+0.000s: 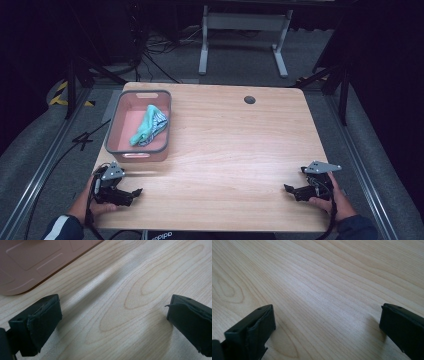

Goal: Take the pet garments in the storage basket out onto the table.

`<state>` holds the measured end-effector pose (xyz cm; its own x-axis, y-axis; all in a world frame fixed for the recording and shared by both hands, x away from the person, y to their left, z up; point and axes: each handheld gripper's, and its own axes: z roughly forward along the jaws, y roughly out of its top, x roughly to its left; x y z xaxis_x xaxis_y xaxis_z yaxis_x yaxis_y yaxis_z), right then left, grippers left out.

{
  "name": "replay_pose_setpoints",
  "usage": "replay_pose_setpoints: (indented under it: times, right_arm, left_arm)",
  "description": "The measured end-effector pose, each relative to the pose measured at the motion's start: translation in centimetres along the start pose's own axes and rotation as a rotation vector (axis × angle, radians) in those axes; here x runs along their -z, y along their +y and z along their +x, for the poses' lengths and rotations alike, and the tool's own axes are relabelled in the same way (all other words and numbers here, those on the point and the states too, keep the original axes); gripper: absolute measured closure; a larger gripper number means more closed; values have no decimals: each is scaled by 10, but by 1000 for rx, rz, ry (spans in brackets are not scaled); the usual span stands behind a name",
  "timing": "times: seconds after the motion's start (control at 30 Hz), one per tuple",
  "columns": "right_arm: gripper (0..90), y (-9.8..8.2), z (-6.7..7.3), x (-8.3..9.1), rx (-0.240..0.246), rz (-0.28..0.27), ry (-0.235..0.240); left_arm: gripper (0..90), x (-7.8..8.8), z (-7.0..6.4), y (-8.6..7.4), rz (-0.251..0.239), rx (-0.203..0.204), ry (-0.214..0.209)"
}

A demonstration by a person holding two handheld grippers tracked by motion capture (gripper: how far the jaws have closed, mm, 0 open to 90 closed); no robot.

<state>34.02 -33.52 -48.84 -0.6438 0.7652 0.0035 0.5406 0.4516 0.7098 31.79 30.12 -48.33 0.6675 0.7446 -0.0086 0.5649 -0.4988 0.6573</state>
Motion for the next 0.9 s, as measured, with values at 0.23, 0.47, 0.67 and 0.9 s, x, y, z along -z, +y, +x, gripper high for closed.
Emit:
replay_pose_setpoints:
  times: [0.23,0.47,0.67,0.9]
  right_arm:
    - [5,1,-1,-1,3,-2,6]
    - [6,1,-1,-1,3,-3,8]
    - [6,1,-1,-1,2,-4,7]
    - [7,1,-1,-1,6,-3,4]
  left_arm:
    - [3,1,0,-1,-3,3,5]
    - [29,4,-1,-1,9,11,9]
    - [174,9,-1,2,27,-24,-22]
    - [193,21,-3,12,32,-51,-33]
